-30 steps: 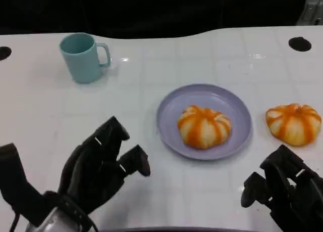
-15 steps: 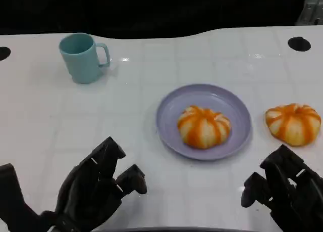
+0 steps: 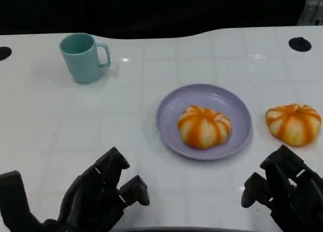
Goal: Grasp the bread from the table and place it into the plate.
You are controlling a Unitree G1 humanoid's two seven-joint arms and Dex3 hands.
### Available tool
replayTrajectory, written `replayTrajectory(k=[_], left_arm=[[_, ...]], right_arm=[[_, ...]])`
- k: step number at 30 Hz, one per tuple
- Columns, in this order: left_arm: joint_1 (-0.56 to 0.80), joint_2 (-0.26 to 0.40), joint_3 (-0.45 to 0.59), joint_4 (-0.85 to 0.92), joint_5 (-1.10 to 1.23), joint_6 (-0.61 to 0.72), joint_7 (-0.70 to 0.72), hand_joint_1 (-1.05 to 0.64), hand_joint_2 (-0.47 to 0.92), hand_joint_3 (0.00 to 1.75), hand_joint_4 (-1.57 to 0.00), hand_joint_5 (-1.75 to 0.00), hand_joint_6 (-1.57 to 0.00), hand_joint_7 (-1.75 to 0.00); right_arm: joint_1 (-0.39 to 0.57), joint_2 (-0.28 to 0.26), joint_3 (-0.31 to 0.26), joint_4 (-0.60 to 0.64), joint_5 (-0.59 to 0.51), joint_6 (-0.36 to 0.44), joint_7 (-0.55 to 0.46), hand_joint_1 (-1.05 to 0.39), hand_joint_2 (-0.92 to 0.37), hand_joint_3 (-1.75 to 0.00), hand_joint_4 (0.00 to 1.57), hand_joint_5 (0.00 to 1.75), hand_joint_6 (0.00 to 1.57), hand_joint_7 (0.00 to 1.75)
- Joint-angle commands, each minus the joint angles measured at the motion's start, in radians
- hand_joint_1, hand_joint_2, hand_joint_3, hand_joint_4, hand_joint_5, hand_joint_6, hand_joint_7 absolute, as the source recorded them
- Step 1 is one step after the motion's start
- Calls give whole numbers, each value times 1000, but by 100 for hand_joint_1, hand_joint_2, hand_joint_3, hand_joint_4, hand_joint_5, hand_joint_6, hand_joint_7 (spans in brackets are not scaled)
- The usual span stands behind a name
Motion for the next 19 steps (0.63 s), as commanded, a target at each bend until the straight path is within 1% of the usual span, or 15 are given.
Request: replayTrajectory(k=[1, 8, 19], left_arm=[[-4, 3, 6, 10, 18, -43, 9, -61, 92, 34, -79, -175, -58, -175], [-15, 4, 3, 34, 29, -78, 0, -61, 92, 34, -79, -175, -58, -175], [-19, 0, 9, 33, 18, -69, 13, -61, 92, 35, -80, -175, -56, -175]], right_arm=[[1, -21, -12, 9, -4, -27, 24, -53, -80, -49, 63, 175, 49, 158], [-9, -25, -17, 21, -2, -26, 30, -53, -80, -48, 64, 175, 51, 157], [-11, -26, -20, 25, 4, -26, 30, -53, -79, -47, 66, 175, 53, 156]])
